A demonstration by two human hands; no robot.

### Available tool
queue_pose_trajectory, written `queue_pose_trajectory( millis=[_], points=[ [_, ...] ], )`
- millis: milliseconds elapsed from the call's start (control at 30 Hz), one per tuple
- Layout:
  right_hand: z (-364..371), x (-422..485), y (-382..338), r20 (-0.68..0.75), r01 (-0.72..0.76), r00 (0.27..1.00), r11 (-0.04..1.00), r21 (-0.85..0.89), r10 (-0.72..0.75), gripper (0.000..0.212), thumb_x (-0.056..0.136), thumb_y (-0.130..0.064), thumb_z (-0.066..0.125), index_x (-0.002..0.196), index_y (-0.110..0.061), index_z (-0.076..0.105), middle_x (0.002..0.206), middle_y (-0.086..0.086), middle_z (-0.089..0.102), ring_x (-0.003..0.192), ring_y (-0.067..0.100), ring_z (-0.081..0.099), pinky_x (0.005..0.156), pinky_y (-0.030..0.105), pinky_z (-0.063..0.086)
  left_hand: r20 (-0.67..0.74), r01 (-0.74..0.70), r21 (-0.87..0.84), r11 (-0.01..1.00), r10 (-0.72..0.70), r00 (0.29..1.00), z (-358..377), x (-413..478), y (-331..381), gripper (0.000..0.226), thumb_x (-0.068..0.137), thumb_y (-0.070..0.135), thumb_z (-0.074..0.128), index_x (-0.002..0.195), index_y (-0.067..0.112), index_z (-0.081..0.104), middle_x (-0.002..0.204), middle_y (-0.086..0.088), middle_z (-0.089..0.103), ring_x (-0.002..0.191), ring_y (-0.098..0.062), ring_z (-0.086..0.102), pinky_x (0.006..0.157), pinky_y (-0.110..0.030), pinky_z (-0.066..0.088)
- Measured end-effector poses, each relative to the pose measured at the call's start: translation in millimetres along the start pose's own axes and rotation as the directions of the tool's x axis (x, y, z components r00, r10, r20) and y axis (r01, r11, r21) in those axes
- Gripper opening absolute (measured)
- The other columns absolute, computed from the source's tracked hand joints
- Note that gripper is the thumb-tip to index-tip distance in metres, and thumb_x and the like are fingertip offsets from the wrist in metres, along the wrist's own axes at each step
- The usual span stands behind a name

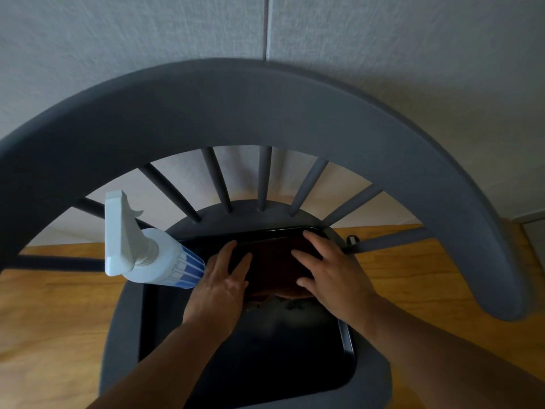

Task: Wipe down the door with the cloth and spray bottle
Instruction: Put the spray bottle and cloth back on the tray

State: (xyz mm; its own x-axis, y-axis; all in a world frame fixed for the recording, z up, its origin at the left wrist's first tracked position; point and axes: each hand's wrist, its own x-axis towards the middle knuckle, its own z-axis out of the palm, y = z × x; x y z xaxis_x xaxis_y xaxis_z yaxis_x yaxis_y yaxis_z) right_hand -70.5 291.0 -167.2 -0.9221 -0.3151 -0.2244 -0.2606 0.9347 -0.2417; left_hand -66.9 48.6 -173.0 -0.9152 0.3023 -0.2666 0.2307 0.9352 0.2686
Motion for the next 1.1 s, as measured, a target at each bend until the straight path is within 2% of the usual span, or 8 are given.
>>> queue_pose_trajectory(
  millis=[100, 267, 367, 533, 633, 767, 1000, 1100],
  points=[
    [-7.3, -2.5, 1.7, 0.009, 0.012, 1.000, 1.000, -0.025, -0.012, 0.068, 0.078, -0.037, 0.086, 0.140, -0.025, 0.061, 0.160, 0.007, 0.035, 0.144, 0.030, 0.042, 0.099, 0.040, 0.055, 0.074, 0.007, 0.041, 0.999, -0.010, 0.997, -3.2, -4.4, 3.1, 0.068, 0.088, 0.024, 0.065, 0.148, 0.021, 0.032, 0.157, -0.016, 0.013, 0.141, -0.035, 0.027, 0.107, -0.051, 0.043],
    [-9.4, -17.0, -11.9, -0.142, 0.139, 0.980, 0.990, -0.001, -0.137, 0.037, 0.080, -0.034, 0.083, 0.116, -0.026, 0.073, 0.125, -0.004, 0.058, 0.110, 0.019, 0.059, 0.085, 0.037, 0.058, -0.131, -0.139, -0.008, 0.990, 0.137, 0.982, -8.4, -6.7, 11.0, 0.031, 0.086, 0.022, 0.064, 0.117, 0.018, 0.066, 0.127, -0.010, 0.059, 0.119, -0.030, 0.053, 0.087, -0.047, 0.056],
    [10.7, -28.9, -17.3, -0.117, 0.183, 0.976, 0.983, -0.008, -0.182, 0.035, 0.087, -0.033, 0.076, 0.121, -0.027, 0.071, 0.129, -0.004, 0.058, 0.113, 0.017, 0.061, 0.084, 0.033, 0.059, -0.079, -0.236, 0.016, 0.972, 0.237, 0.968, 3.5, -10.1, 13.6, 0.031, 0.091, 0.027, 0.053, 0.119, 0.023, 0.065, 0.126, -0.007, 0.063, 0.119, -0.028, 0.055, 0.090, -0.044, 0.055],
    [27.5, -56.9, -1.6, -0.030, 0.178, 0.983, 0.977, -0.116, -0.183, 0.041, 0.095, -0.042, 0.061, 0.135, -0.031, 0.064, 0.152, -0.004, 0.049, 0.140, 0.019, 0.048, 0.112, 0.036, 0.038, 0.083, -0.314, 0.136, 0.940, 0.305, 0.949, 14.3, -35.6, -9.1, 0.053, 0.096, 0.055, 0.036, 0.146, 0.035, 0.033, 0.157, -0.003, 0.027, 0.147, -0.027, 0.023, 0.119, -0.045, 0.024],
    [27.1, -60.6, -4.8, 0.016, 0.142, 0.990, 0.982, -0.124, -0.141, 0.043, 0.098, -0.050, 0.044, 0.131, -0.034, 0.067, 0.153, -0.007, 0.050, 0.140, 0.016, 0.048, 0.114, 0.037, 0.037, 0.138, -0.313, 0.186, 0.931, 0.290, 0.947, 8.3, -44.4, -8.4, 0.064, 0.093, 0.068, 0.028, 0.150, 0.037, 0.023, 0.159, -0.003, 0.021, 0.148, -0.027, 0.017, 0.114, -0.046, 0.009],
    [7.7, -46.6, -19.0, -0.041, 0.090, 0.995, 0.996, -0.026, -0.091, 0.042, 0.101, -0.050, 0.044, 0.126, -0.028, 0.069, 0.144, -0.001, 0.055, 0.133, 0.020, 0.054, 0.101, 0.040, 0.054, 0.155, -0.272, 0.188, 0.944, 0.245, 0.957, -2.6, -48.5, -1.6, 0.073, 0.092, 0.070, 0.026, 0.152, 0.029, 0.020, 0.160, -0.007, 0.019, 0.148, -0.027, 0.015, 0.112, -0.048, 0.010],
    [0.6, -25.8, -21.3, 0.173, -0.079, 0.980, 0.991, -0.109, 0.097, 0.072, 0.100, -0.058, 0.018, 0.155, -0.020, 0.041, 0.161, 0.005, 0.039, 0.144, 0.023, 0.045, 0.113, 0.049, 0.040, 0.236, -0.170, 0.190, 0.967, 0.124, 0.964, -0.1, -50.3, -3.0, 0.085, 0.089, 0.076, 0.020, 0.152, 0.019, 0.018, 0.161, -0.011, 0.011, 0.149, -0.028, 0.012, 0.111, -0.052, 0.011],
    [-8.3, -22.4, -22.3, 0.268, -0.049, 0.961, 0.996, -0.071, 0.066, 0.085, 0.090, -0.061, -0.007, 0.163, -0.022, 0.015, 0.171, 0.003, 0.011, 0.156, 0.021, 0.019, 0.124, 0.047, 0.016, 0.279, -0.142, 0.181, 0.973, 0.088, 0.956, -1.8, -50.6, -0.7, 0.089, 0.086, 0.079, 0.013, 0.153, 0.021, 0.005, 0.162, -0.009, -0.003, 0.149, -0.028, -0.003, 0.115, -0.057, 0.012]
  ],
)
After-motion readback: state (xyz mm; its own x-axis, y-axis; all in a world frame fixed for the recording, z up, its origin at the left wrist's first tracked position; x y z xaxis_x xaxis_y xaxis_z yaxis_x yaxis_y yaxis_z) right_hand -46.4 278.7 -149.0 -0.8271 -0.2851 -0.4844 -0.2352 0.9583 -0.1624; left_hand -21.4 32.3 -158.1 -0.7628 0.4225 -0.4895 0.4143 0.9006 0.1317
